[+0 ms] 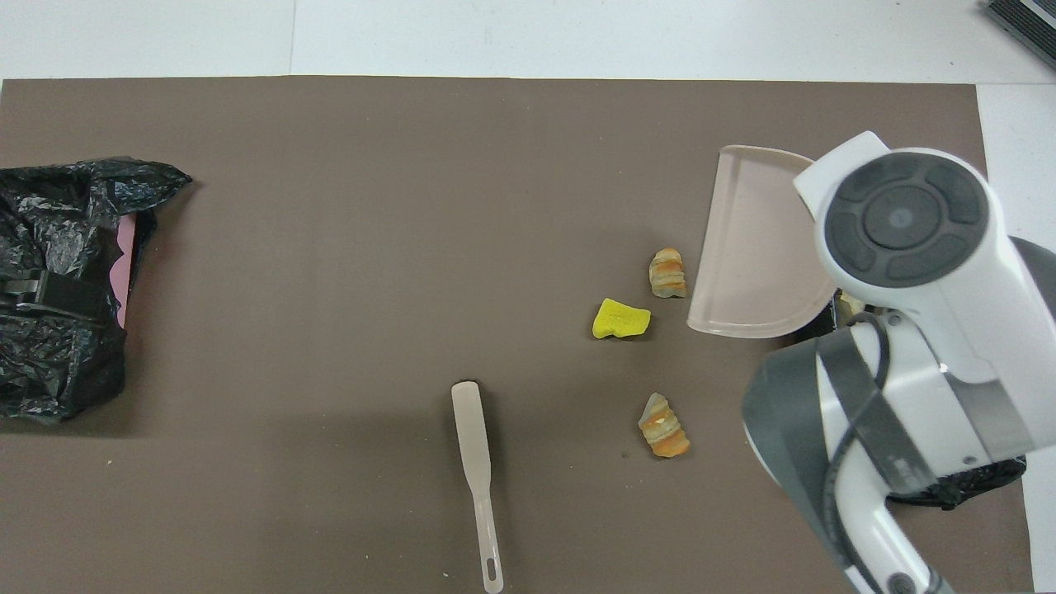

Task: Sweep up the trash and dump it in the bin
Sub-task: 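Bring the empty dustpan back to the table center with the right gripper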

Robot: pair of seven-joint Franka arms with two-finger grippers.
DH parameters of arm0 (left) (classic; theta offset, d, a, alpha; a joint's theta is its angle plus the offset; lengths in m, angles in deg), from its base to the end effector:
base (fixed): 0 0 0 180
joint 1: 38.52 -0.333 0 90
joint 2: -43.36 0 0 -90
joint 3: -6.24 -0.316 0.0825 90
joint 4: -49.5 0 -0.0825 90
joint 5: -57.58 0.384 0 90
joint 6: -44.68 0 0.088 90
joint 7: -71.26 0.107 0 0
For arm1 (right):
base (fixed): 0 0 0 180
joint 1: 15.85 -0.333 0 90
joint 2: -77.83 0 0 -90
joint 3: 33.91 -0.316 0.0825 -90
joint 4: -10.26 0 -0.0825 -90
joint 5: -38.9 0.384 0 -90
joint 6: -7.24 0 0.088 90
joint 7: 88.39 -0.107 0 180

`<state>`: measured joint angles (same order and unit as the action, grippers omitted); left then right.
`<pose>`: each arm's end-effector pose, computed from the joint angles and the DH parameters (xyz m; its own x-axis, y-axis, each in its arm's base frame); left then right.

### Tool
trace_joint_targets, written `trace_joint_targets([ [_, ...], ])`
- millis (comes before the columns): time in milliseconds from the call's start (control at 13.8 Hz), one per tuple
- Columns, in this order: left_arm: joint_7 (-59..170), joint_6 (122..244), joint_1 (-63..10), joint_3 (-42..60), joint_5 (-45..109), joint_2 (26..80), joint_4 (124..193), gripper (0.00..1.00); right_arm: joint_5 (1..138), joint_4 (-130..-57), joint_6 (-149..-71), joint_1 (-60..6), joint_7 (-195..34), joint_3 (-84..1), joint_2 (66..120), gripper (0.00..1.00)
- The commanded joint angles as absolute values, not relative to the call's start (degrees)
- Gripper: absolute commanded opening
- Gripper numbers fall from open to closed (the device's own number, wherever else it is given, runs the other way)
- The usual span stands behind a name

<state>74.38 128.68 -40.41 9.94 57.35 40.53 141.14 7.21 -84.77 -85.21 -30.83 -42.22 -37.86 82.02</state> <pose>0.5274 -0.0180 0.6291 0.9928 -0.0859 -0.0838 -0.0858 -0.9963 0.0054 0.5617 0.1340 0.5604 0.3877 0.8007 -0.4568 0.9183 -0.2925 0.2668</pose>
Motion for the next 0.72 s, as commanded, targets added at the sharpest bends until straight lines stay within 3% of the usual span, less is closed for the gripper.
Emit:
trace_joint_targets([
  [0,73.90,127.92,-40.72,10.20,58.28,40.64,140.64,1.00,14.00,-75.09,-82.14,-34.38,-56.95,-37.86,91.00,0.00],
  [289,73.90,127.92,-40.63,10.20,58.28,40.64,140.64,1.00,25.70,-69.12,-83.11,-36.50,-74.12,-37.95,96.98,0.00],
  [506,73.90,127.92,-40.72,10.20,58.28,40.64,140.64,1.00,26.94,-61.31,-83.20,-42.38,-90.70,-38.22,104.00,0.00],
  [651,73.99,127.92,-40.72,10.20,58.28,40.64,140.64,1.00,37.09,-58.47,-85.90,-42.30,-100.82,-38.31,106.65,0.00],
])
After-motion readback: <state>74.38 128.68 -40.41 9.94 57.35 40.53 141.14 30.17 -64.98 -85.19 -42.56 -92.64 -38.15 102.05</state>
